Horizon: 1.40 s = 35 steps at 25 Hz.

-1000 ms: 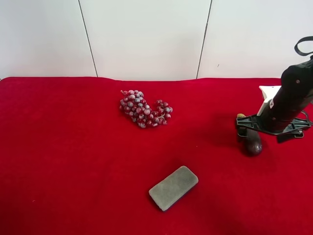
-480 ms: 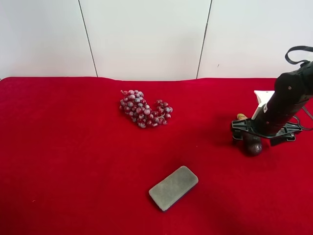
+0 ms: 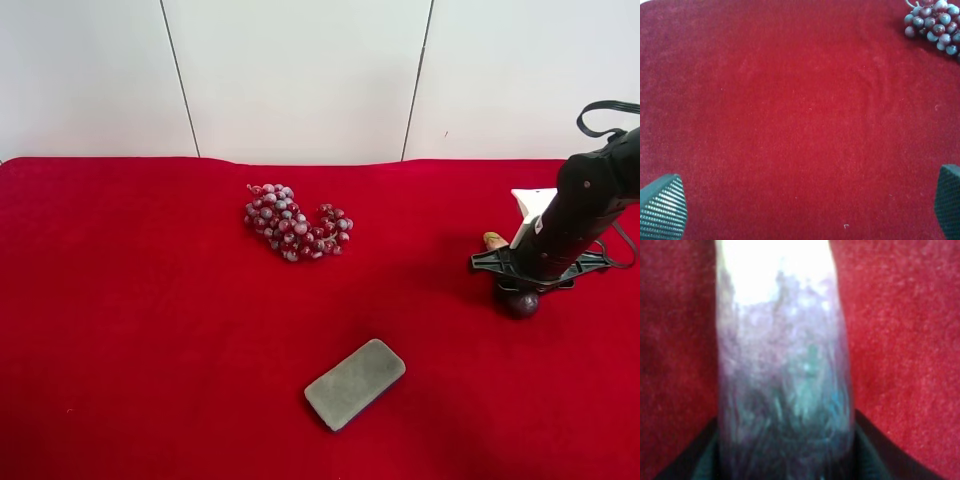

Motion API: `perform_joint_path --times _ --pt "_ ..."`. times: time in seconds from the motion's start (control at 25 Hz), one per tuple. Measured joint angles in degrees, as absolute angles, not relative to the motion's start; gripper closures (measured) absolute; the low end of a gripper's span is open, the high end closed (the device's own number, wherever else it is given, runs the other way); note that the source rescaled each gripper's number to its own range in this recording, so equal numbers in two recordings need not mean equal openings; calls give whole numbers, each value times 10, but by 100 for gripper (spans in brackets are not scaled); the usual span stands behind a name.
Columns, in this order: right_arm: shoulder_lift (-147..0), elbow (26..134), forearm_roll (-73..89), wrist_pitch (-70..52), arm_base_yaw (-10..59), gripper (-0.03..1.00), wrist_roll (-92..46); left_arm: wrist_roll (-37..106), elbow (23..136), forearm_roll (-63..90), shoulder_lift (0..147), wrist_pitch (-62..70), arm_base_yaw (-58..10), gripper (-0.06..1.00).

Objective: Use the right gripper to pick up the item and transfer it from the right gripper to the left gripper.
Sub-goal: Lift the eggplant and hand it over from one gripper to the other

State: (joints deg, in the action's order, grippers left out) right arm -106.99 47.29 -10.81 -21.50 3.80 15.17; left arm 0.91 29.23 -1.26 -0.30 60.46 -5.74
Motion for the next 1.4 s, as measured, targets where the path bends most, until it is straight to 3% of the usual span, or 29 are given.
perform_joint_path --times 0.8,1.4 --pt "-1049 473 -87 -195 47 96 152 9 292 -13 -3 605 -57 -6" --pt "-1013 473 -73 -83 148 96 106 9 292 -13 -3 605 -57 -6"
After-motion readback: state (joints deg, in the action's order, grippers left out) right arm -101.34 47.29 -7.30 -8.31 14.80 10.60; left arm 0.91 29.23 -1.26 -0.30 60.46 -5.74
